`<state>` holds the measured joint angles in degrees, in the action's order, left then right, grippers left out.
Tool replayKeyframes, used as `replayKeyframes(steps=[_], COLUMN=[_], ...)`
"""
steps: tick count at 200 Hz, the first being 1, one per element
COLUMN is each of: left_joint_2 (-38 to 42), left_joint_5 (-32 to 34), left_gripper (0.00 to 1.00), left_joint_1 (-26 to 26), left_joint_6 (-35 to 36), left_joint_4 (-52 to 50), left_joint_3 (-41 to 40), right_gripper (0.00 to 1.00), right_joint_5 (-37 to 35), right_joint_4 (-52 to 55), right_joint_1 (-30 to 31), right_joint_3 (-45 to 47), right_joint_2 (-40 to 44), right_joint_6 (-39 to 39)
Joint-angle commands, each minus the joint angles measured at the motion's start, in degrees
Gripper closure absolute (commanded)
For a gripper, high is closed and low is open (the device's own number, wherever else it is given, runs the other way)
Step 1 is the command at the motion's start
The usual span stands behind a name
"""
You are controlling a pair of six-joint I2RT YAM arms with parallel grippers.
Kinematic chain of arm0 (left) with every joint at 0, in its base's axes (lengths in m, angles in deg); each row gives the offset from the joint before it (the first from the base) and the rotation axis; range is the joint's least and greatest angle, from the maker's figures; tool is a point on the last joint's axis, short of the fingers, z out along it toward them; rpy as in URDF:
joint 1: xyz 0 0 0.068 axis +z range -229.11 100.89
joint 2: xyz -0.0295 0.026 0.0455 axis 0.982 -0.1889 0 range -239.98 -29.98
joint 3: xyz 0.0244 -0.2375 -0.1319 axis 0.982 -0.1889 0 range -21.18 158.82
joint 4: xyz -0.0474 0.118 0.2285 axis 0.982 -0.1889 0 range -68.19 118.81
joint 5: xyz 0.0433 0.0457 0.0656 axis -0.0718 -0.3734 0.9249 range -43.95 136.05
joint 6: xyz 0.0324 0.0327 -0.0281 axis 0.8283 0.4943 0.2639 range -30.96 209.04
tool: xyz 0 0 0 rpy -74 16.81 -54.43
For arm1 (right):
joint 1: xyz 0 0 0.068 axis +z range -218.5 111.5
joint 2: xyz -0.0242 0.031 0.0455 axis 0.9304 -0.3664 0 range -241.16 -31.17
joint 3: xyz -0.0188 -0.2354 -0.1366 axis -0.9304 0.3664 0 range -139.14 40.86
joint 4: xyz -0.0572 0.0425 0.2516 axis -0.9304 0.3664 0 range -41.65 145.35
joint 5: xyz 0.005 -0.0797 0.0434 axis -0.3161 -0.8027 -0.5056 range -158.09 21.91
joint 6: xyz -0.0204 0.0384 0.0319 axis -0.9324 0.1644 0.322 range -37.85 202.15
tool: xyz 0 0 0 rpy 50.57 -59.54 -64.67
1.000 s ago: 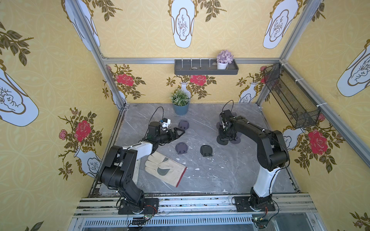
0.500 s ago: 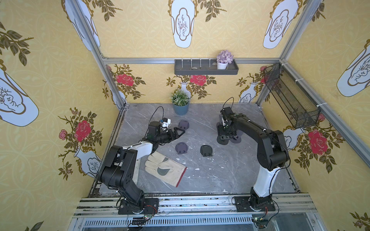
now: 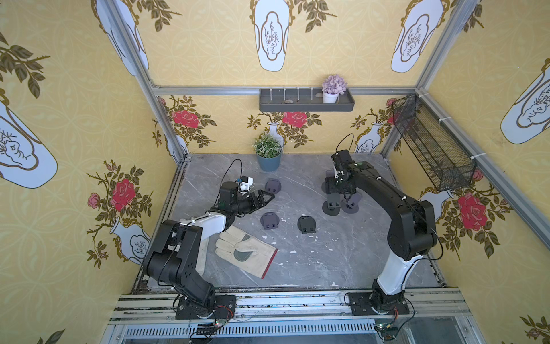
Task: Open the phone stand
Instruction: Place the phone stand at the center of the board, then pick up the phone stand at the center of the board.
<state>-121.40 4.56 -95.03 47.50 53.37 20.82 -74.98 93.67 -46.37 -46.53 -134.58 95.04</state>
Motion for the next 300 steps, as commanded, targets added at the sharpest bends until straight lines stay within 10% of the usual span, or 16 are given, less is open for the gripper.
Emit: replayKeyframes(steps=[1, 17, 151, 300], left_joint_2=[0.51, 1.09, 18.57, 29.87], left_joint_5=[1.14, 1.59, 5.7, 9.36], left_gripper=[0.01, 0.01, 0.01, 0.01], left_joint_1=[-0.59, -1.08, -2.09, -4.47], left_joint_6=[3.02, 5.96, 15.16, 12.28], left_joint_4=[-2.56, -5.43, -20.32, -19.99], left_joint_3=[0.83, 1.62, -6.93, -15.1], right_gripper=[0.13, 0.0, 0.02, 0.07], right_joint_5=[0.76, 2.4, 2.17, 7.75], right_joint_4=[2.14, 2.65, 4.85, 2.8], right_joint_1=[0.67, 1.65, 19.72, 23.22], right_joint_3=[-0.99, -1.25, -0.44, 12.26], right_joint_2=[1.24, 1.92, -3.54, -5.74], right_joint_6=[1.64, 2.65, 17.61, 23.17])
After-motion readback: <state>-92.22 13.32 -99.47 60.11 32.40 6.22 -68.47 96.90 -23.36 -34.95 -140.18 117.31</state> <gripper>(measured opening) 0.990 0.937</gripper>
